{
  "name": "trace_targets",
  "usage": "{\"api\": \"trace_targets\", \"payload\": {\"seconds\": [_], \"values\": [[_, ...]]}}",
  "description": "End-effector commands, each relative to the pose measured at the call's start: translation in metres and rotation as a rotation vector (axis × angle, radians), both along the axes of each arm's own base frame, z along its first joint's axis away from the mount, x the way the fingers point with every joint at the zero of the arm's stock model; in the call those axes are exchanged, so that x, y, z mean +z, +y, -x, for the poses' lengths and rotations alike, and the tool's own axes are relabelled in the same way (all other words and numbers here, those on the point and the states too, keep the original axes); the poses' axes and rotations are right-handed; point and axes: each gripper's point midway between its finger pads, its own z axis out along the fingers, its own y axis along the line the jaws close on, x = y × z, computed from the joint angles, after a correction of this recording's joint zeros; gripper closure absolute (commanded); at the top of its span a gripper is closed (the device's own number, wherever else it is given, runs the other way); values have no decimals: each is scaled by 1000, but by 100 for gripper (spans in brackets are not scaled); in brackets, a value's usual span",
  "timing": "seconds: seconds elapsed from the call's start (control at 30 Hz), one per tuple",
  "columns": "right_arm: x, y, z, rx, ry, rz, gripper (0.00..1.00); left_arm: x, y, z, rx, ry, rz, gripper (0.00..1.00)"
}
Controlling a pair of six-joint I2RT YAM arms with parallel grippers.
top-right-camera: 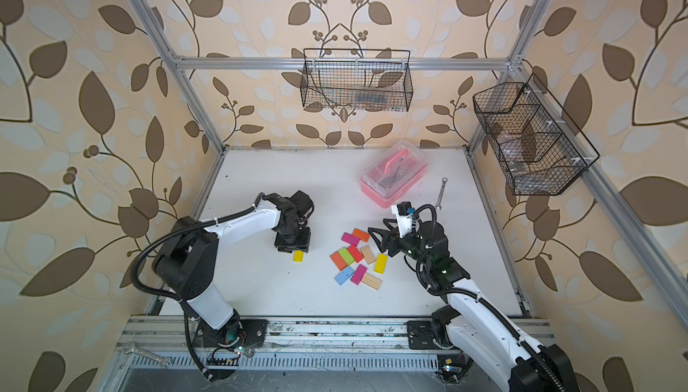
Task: Assemble the number 7 with building blocks
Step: Assemble the building block at the center of the board, then adjust the building block at the center of the board.
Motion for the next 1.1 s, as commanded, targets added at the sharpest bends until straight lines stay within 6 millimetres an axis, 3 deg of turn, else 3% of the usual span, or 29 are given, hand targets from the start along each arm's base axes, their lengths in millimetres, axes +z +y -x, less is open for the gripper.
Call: {"api": "trace_targets", "payload": {"seconds": [0.0, 0.1, 0.17, 0.27, 0.37, 0.43, 0.67, 1.07], "values": [[11, 5, -10, -26, 94, -55, 28, 49, -2, -4, 45, -90, 115, 43], [6, 29, -13, 15, 247, -84, 27, 63, 8, -13, 116, -122, 234, 43], [1, 59, -9, 84, 346, -58, 27, 56, 19, -20, 160, -108, 273, 46], [-12, 106, 0, 192, 448, 12, 27, 37, 20, -28, 161, -55, 301, 50], [-21, 140, 4, 231, 475, 60, 26, 24, 21, -40, 172, -48, 344, 54], [-27, 152, 3, 229, 506, 39, 27, 19, 24, -48, 173, -50, 359, 57], [-49, 169, 0, 233, 613, -29, 27, 11, 21, -67, 162, -41, 385, 60], [-53, 156, -1, 222, 612, -38, 26, -14, 30, -70, 177, 20, 303, 56]]}}
